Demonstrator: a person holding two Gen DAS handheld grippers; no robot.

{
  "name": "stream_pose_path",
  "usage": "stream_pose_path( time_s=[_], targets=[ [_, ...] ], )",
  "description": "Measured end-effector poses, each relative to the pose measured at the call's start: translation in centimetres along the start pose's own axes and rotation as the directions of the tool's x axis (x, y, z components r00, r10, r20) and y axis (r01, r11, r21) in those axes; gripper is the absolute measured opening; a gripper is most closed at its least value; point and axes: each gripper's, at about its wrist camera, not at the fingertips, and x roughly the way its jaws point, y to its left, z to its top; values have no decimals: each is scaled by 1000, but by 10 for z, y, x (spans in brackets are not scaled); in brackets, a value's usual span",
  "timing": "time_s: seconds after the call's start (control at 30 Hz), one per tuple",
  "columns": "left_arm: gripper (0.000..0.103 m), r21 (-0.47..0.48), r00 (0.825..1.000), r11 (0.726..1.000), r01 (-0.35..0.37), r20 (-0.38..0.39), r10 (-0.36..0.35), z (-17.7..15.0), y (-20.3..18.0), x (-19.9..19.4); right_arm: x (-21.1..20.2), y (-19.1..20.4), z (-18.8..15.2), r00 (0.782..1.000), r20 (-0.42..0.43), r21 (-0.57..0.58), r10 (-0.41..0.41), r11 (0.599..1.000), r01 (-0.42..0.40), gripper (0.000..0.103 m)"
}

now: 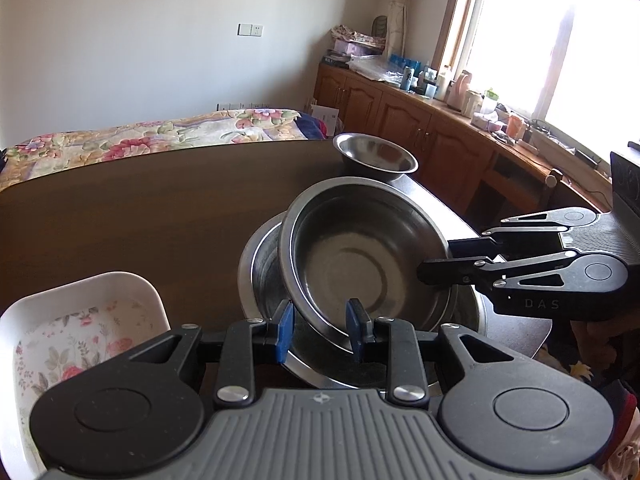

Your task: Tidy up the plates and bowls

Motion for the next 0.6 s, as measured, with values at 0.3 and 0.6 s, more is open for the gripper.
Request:
stream_pose_path(
  time_s=[0.3, 0.6],
  targets=[
    [30, 9, 1000, 1000, -9, 12, 9, -1, -2, 1, 0, 4, 0, 1000, -13, -66, -11, 998, 10, 27],
    [33, 14, 1000, 1000, -12, 22, 12, -4, -5, -1, 1, 11, 2, 999, -33, -139, -34, 990, 29, 29]
  ],
)
